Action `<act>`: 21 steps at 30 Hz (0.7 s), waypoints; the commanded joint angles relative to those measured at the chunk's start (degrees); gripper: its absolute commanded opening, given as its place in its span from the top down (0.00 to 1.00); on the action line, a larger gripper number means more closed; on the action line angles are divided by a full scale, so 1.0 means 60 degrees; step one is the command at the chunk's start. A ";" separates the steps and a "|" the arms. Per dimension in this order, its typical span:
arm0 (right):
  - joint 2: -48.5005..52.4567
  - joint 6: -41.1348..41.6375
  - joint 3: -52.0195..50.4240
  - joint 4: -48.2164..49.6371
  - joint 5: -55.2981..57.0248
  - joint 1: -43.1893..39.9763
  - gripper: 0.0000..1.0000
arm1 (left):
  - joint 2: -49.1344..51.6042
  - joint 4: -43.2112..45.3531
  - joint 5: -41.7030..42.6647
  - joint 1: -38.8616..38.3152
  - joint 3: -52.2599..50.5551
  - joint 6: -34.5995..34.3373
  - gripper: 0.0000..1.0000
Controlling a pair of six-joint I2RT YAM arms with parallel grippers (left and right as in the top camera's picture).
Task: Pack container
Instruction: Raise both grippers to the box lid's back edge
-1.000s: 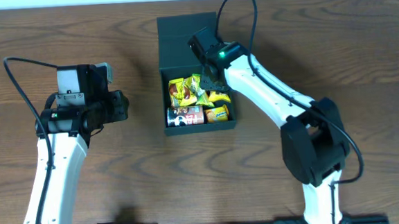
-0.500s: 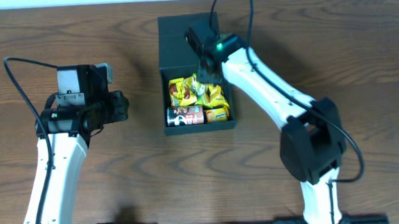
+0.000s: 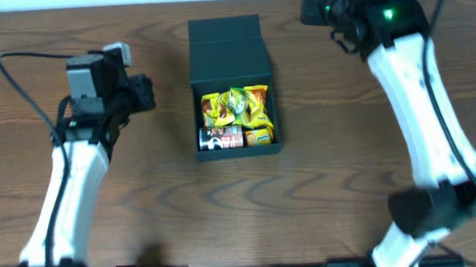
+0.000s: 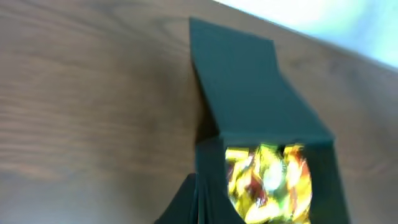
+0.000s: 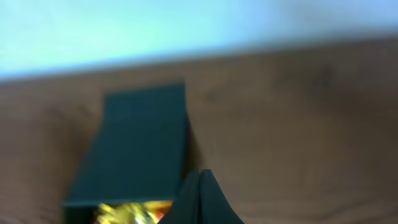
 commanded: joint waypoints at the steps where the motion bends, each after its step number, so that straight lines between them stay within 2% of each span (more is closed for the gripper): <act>1: 0.1282 -0.0146 -0.0404 -0.0058 -0.2863 -0.0637 0.98 | 0.1177 0.0867 0.0823 0.0040 0.0040 -0.1730 0.94; 5: 0.2422 -0.0142 -0.0404 0.0426 -0.4466 -0.1151 0.99 | 0.2765 0.2641 0.1395 0.0040 0.0051 -0.3366 0.94; 7: 0.3209 -0.0142 -0.0404 0.0678 -0.5227 -0.1341 0.99 | 0.4091 0.3158 0.1836 0.0036 0.0514 -0.4404 0.94; 13: 0.4258 -0.0142 -0.0404 0.1147 -0.6065 -0.1348 0.98 | 0.5559 0.2951 0.2065 0.0029 0.1840 -0.5206 0.94; 21: 0.5067 0.0576 -0.0404 0.1858 -0.6859 -0.1322 0.98 | 0.6477 0.2856 0.2040 -0.0051 0.2965 -0.5559 0.94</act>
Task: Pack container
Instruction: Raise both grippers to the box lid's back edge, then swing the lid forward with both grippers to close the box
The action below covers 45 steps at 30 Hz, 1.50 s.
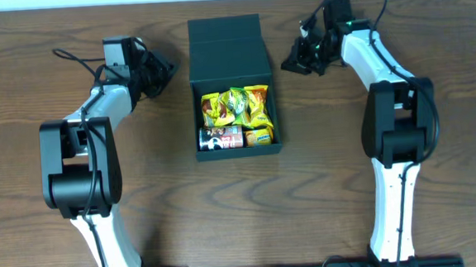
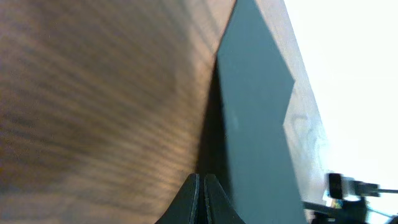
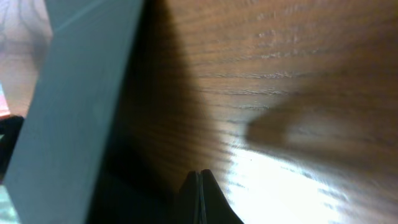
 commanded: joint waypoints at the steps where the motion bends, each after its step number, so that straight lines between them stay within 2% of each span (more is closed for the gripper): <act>1: 0.0171 0.0430 0.0149 0.0182 -0.0729 -0.0011 0.99 | 0.0470 -0.0047 0.0157 -0.0073 0.0463 -0.0415 0.94; 9: 0.0244 0.0852 0.0149 0.1024 -0.1129 0.0357 0.98 | 0.0790 -0.0066 0.0087 -0.0182 0.0674 -0.0561 0.94; 19: 0.0324 0.1778 0.0149 0.1038 -0.0546 0.0630 0.98 | 0.0790 -0.0080 0.0419 -0.0178 0.0678 -0.0543 0.94; 45: 0.0590 0.1767 0.0149 0.4065 -0.2404 0.0619 0.98 | 0.0790 -0.0648 0.0441 -0.0138 0.0678 -0.0302 0.94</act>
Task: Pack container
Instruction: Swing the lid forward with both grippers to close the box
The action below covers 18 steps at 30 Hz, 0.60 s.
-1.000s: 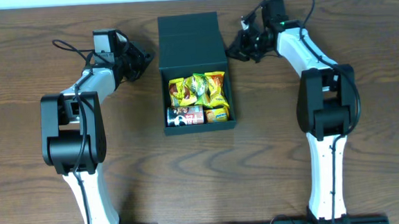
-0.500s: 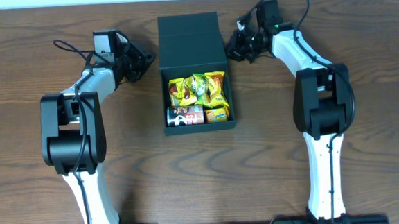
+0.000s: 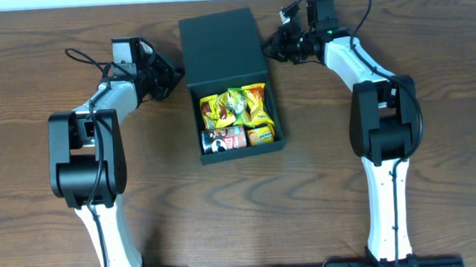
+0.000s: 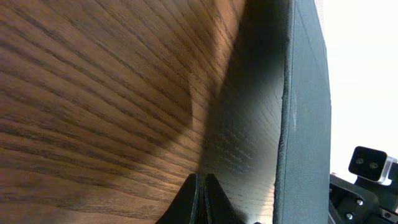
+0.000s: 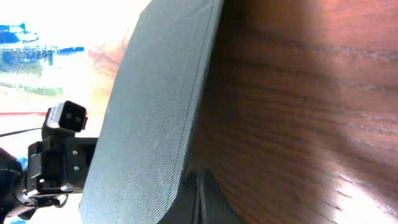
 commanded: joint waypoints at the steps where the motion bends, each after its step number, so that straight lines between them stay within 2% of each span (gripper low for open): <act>1: 0.0055 0.0040 0.0149 0.0255 -0.0732 -0.0004 0.98 | 0.0098 -0.0040 -0.0011 0.0051 0.0186 0.0138 0.94; 7: 0.0055 0.0262 0.0149 0.0845 -0.1497 -0.0208 0.99 | 0.0098 0.0109 -0.0521 0.0098 0.0186 0.0098 0.94; 14: 0.0055 -0.0055 0.0149 0.0867 -0.2153 -0.0266 0.98 | 0.0098 0.2189 -0.0204 0.0091 0.0186 -0.0408 0.94; 18: 0.0055 -0.0324 0.0149 0.0867 -0.2572 -0.0251 0.98 | 0.0098 0.2634 0.0200 0.0091 0.0193 -0.0546 0.94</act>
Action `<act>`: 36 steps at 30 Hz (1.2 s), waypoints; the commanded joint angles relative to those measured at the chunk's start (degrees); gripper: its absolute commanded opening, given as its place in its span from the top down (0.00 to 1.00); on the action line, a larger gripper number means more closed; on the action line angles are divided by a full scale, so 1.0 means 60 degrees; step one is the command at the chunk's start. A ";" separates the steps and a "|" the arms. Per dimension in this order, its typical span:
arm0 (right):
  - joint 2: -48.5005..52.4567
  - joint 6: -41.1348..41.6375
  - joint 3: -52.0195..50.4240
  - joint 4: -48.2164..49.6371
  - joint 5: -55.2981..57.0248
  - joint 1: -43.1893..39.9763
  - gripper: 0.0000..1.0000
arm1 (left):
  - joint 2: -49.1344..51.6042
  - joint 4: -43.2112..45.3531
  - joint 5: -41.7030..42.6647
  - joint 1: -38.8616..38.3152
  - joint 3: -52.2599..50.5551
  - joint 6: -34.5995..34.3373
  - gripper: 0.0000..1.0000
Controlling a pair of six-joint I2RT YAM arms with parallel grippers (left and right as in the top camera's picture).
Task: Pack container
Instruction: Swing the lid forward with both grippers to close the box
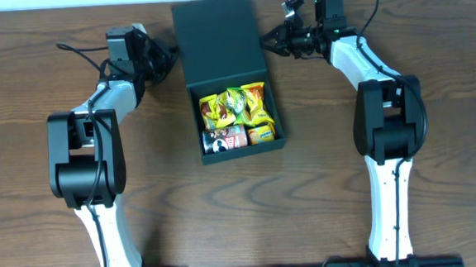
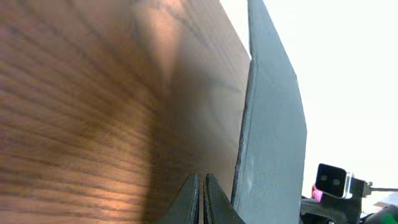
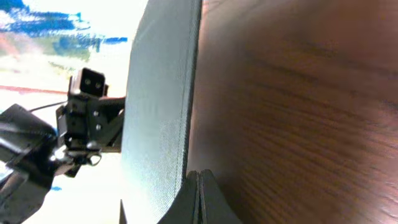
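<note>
A dark green box [image 1: 243, 152] sits mid-table, filled with yellow snack packets [image 1: 236, 107] and small packs. Its hinged lid [image 1: 215, 37] stands raised off the table behind it. My left gripper [image 1: 169, 55] is shut, fingertips against the lid's left edge; the left wrist view shows the lid [image 2: 270, 130] rising just right of the gripper [image 2: 202, 183]. Also shut, my right gripper [image 1: 265, 42] is at the lid's right edge, and the right wrist view has the lid [image 3: 161, 112] just left of the gripper [image 3: 199, 180].
The wooden table [image 1: 142, 197] runs wide on both sides of the box. Both arms reach in from the front edge. Cables loop above each wrist near the far table edge.
The lid has tipped up further from the table. Both shut grippers sit higher at its side edges; the left one has moved toward the far edge.
First both grippers were off to the sides, with the lid lying flat open behind the box. Then they were low on the table beside the lid. Later they touched its side edges with the lid lifted, and now it stands higher.
</note>
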 commanded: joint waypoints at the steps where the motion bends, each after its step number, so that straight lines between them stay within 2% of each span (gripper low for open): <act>1: 0.0036 -0.0353 0.0149 0.0058 -0.0962 0.0036 0.98 | 0.0098 0.0160 0.0484 0.0044 0.0153 -0.0211 0.94; 7: 0.0036 -0.0350 0.0149 0.0652 -0.1887 0.0022 0.98 | 0.0098 0.0539 0.1625 0.0058 0.0153 -0.0069 0.94; 17: 0.0036 -0.0350 0.0149 0.1472 -0.3362 -0.0018 0.98 | 0.0098 0.3056 0.4532 0.0066 0.0153 -0.0062 0.94; 26: -0.0015 -0.0313 0.0153 0.2342 -0.4736 -0.0149 0.98 | 0.0098 0.3169 0.6506 0.0066 0.0153 0.0372 0.94; 36: -0.0015 -0.0124 0.0153 0.2634 -0.5085 -0.0186 0.98 | 0.0098 0.3195 0.7672 0.0066 0.0149 0.0444 0.94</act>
